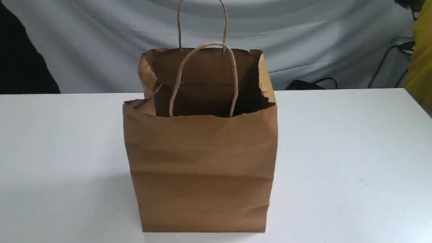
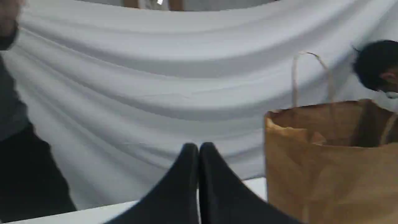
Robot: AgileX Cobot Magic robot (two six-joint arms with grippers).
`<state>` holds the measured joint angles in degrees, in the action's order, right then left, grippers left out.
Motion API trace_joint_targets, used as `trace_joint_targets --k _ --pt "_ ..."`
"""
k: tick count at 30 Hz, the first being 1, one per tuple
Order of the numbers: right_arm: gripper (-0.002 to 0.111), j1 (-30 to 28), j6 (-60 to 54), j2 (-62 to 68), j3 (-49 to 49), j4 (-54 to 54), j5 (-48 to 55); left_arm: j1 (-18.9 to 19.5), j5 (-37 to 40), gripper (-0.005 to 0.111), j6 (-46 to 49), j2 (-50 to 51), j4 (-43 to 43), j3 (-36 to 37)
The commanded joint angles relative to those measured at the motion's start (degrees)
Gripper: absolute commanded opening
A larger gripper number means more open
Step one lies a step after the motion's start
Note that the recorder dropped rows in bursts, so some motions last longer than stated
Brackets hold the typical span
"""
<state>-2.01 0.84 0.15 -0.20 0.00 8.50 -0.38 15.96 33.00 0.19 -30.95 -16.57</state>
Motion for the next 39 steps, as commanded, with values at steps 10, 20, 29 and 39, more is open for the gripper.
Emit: trace_joint_targets --k 10,20,29,39 --pt "0.000 -0.05 -0.21 -0.15 0.20 0.46 -0.11 0.38 -14.25 0.000 0.07 -0.19 -1.40 16.57" --pt "0.000 -0.05 -0.42 -0.15 0.20 0.46 -0.11 0.38 -17.19 0.000 0.18 -0.19 -0.66 16.57" --pt "0.000 -0.05 -0.42 -0.15 0.20 0.46 -0.11 0.38 -15.21 0.000 -26.49 -0.19 29.38 16.57" --pt "0.000 -0.05 -0.26 -0.15 0.20 0.46 -0.11 0.38 -9.93 0.000 -28.69 -0.19 29.84 16.57"
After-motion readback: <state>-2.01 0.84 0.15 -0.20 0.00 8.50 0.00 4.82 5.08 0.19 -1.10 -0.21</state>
